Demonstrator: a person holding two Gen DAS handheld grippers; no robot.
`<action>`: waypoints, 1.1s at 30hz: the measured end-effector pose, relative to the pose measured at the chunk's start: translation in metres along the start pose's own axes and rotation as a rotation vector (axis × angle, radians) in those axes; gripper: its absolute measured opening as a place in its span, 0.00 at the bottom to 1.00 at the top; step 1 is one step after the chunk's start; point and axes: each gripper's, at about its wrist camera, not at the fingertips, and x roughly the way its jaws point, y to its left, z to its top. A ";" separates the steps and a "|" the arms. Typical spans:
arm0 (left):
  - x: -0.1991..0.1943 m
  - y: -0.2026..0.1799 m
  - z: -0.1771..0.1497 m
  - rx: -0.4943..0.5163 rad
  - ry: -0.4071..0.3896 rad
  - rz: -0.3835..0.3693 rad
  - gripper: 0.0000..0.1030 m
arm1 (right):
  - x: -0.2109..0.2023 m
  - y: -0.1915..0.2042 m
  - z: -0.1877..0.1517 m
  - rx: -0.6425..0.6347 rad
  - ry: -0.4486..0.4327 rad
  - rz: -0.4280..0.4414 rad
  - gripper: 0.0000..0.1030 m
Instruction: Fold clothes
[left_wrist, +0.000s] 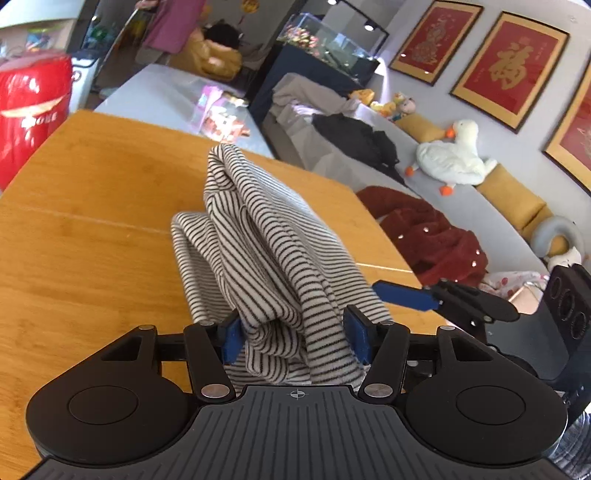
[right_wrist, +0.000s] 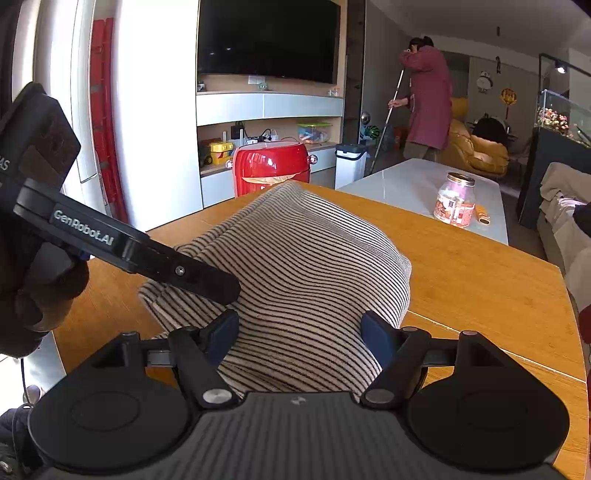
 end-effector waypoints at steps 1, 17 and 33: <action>0.001 -0.002 -0.002 0.020 0.011 0.018 0.58 | 0.000 -0.001 0.000 0.000 0.004 0.000 0.73; 0.014 0.000 0.019 0.024 0.045 0.162 0.81 | -0.008 -0.023 0.003 0.070 0.027 0.077 0.83; 0.020 0.043 -0.008 -0.134 0.070 0.002 0.71 | 0.063 -0.114 -0.004 0.620 0.138 0.239 0.82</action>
